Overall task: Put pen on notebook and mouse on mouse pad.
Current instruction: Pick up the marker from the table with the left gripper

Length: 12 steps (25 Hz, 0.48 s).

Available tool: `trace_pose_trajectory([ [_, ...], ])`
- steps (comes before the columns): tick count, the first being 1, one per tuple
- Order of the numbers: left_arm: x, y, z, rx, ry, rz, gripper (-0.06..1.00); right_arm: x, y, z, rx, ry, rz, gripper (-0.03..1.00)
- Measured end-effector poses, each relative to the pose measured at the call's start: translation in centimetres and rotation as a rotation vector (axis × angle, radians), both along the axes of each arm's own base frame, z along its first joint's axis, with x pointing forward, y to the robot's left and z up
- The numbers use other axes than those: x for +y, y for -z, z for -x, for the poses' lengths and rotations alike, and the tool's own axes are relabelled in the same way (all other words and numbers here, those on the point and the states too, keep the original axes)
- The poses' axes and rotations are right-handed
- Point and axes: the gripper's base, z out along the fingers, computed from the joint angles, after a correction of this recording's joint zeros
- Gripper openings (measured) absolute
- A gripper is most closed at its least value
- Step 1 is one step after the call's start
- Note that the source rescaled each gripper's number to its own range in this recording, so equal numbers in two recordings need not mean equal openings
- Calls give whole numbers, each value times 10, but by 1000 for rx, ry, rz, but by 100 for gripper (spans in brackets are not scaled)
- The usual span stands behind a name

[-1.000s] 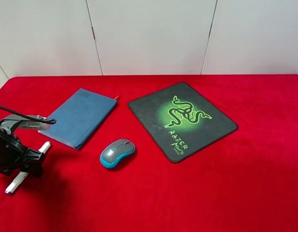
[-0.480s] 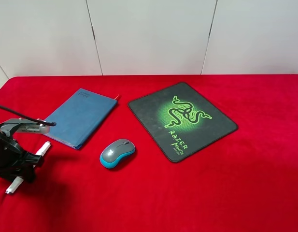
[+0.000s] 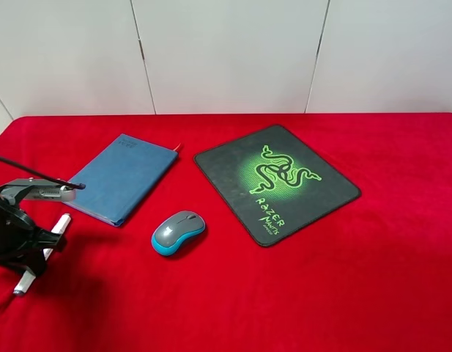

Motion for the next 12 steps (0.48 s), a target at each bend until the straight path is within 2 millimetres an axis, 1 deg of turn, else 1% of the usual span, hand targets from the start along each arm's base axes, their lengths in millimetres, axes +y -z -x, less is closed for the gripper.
trace_pose_trajectory([
  [4, 0, -1, -1, 13, 1, 1, 0, 0, 0, 0, 0, 0, 0, 100],
  [12, -1, -7, -3, 66, -2, 6, 0, 0, 0, 0, 0, 0, 0, 100],
])
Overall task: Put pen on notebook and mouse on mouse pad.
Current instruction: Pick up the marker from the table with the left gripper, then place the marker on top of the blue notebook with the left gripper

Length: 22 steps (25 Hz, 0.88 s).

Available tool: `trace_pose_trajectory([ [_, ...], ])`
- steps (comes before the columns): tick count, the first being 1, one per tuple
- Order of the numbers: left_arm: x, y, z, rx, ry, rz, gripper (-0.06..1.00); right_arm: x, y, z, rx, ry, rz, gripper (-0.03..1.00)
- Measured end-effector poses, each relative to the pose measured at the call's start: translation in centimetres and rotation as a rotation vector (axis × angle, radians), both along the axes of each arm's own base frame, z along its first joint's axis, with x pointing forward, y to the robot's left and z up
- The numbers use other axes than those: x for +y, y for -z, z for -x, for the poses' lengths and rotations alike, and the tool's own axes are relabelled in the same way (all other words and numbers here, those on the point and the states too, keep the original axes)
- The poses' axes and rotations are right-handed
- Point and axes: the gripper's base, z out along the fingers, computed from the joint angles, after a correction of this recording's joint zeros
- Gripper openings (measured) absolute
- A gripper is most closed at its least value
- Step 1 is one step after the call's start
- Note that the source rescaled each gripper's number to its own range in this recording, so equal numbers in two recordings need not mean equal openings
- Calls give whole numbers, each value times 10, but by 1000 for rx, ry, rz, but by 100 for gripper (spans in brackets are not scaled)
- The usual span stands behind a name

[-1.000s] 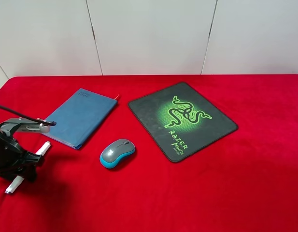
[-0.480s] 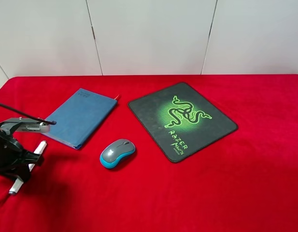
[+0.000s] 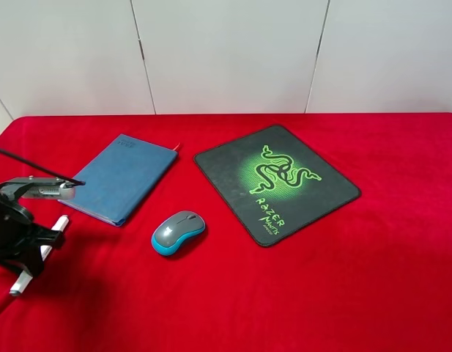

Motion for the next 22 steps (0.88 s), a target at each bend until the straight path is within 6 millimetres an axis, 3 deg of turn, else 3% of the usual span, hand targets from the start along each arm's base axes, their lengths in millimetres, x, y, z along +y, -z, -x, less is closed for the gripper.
trace_pose_trajectory([
  [6, 0, -12, 3, 6, 2, 4, 0, 0, 0, 0, 0, 0, 0, 100],
  [13, -1, -52, 14, -114, 6, 9, 0, 0, 0, 0, 0, 0, 0, 100],
  [22, -1, -100, 42, -249, 12, 18, 0, 0, 0, 0, 0, 0, 0, 100],
])
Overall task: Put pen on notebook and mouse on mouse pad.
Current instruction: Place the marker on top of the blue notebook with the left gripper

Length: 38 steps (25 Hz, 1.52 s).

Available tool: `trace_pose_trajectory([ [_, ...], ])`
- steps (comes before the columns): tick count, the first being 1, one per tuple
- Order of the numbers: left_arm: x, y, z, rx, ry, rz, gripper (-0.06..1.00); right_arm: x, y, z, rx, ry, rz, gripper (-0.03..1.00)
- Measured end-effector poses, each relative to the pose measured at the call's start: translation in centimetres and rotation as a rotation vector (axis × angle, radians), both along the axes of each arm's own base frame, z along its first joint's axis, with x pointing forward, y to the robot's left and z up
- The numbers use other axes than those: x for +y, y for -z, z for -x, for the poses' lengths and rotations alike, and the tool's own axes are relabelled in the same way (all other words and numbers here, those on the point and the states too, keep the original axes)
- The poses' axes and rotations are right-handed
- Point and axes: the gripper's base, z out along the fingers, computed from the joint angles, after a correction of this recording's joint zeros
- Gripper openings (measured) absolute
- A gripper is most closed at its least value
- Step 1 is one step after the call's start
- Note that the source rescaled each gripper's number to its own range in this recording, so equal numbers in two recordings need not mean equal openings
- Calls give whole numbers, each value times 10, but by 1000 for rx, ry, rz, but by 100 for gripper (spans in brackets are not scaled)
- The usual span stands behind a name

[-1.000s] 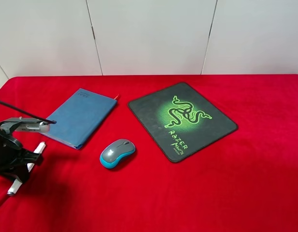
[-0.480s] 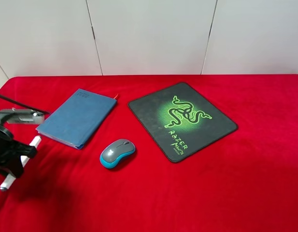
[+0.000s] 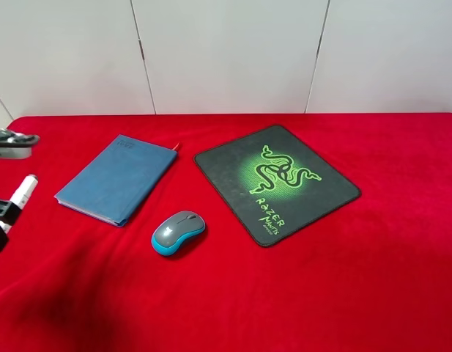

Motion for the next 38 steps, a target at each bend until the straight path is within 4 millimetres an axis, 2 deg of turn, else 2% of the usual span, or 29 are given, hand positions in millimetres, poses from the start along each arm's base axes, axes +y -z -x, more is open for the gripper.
trace_pose_trajectory([
  [9, 0, -26, 24, -80, 6, 3, 0, 0, 0, 0, 0, 0, 0, 100],
  [18, -1, -55, 12, -104, 13, 6, 0, 0, 0, 0, 0, 0, 0, 100],
  [21, -1, -55, -1, -61, 16, 6, 0, 0, 0, 0, 0, 0, 0, 100],
  [31, -1, -51, -71, 8, 58, 1, 0, 0, 0, 0, 0, 0, 0, 100],
  [38, -2, -35, -121, 50, 105, -3, 0, 0, 0, 0, 0, 0, 0, 100],
])
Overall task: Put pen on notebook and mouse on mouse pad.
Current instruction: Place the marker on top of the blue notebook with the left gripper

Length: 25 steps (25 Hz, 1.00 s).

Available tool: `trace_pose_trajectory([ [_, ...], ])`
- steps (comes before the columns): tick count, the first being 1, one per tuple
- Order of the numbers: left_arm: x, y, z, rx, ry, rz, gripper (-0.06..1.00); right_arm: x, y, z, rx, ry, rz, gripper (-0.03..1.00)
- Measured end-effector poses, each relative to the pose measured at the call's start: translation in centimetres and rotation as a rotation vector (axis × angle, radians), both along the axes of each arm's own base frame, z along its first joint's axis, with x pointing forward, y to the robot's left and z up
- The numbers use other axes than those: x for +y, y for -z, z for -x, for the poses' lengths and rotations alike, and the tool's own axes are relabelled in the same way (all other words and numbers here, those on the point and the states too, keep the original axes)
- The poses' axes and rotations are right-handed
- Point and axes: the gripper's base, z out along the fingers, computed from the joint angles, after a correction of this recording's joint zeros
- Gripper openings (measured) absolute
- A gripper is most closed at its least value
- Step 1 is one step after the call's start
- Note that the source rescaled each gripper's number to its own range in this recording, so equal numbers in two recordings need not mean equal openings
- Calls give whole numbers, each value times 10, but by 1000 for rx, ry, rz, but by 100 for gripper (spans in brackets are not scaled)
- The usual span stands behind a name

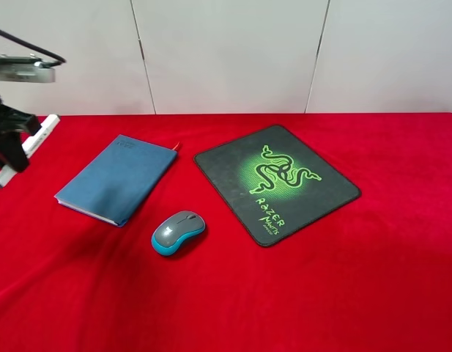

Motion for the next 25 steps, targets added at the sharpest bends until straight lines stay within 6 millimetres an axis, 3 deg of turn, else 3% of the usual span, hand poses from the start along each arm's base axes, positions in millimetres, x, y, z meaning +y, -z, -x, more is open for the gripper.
trace_pose_trajectory([
  [13, -2, 48, -72, 62, 27, -1, 0, 0, 0, 0, 0, 0, 0, 100],
  [25, -39, 82, -85, 78, 145, -7, 0, 0, 0, 0, 0, 0, 0, 100],
])
